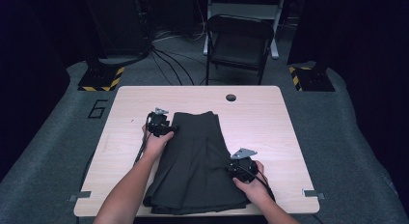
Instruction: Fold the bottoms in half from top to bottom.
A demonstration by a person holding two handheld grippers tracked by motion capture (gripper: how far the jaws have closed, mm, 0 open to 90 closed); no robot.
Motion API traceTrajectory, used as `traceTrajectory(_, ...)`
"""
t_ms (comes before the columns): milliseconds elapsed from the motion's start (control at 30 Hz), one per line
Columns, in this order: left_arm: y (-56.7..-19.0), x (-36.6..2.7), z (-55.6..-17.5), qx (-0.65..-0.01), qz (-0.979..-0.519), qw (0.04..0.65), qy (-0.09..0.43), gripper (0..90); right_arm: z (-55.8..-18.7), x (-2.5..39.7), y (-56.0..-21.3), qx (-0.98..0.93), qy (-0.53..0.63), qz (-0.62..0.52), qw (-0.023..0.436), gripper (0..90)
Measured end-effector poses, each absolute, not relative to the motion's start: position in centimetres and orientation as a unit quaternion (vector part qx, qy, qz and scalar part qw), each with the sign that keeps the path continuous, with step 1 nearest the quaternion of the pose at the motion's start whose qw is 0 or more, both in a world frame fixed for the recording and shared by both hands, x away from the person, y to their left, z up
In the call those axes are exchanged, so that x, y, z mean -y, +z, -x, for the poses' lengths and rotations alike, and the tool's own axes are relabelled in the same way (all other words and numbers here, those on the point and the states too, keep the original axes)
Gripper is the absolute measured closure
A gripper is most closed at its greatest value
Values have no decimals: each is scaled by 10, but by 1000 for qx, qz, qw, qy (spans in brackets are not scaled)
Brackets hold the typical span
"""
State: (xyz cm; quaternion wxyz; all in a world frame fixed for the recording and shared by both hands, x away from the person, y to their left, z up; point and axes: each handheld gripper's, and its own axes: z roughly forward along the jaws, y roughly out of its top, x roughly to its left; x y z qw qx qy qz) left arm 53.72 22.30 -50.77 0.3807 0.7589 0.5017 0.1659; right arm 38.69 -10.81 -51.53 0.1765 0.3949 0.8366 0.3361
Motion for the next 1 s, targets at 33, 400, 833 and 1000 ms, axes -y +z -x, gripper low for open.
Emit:
traceTrajectory(33,-510,-221,-538,-507,-755,381,167,430,-386,108,-515,-836,334,-396,180,591)
traceTrajectory(400,-517,-221,-540,-500,-759,384,164,426,-386,111,-517,-835,344,-392,177,591)
traceTrajectory(833,-526,-223,-542,-493,-749,410,168,434,-383,111,-518,-829,349,-400,178,590)
traceTrajectory(1000,-527,-221,-541,-494,-747,413,168,472,-383,111,-518,-832,347,-392,182,590)
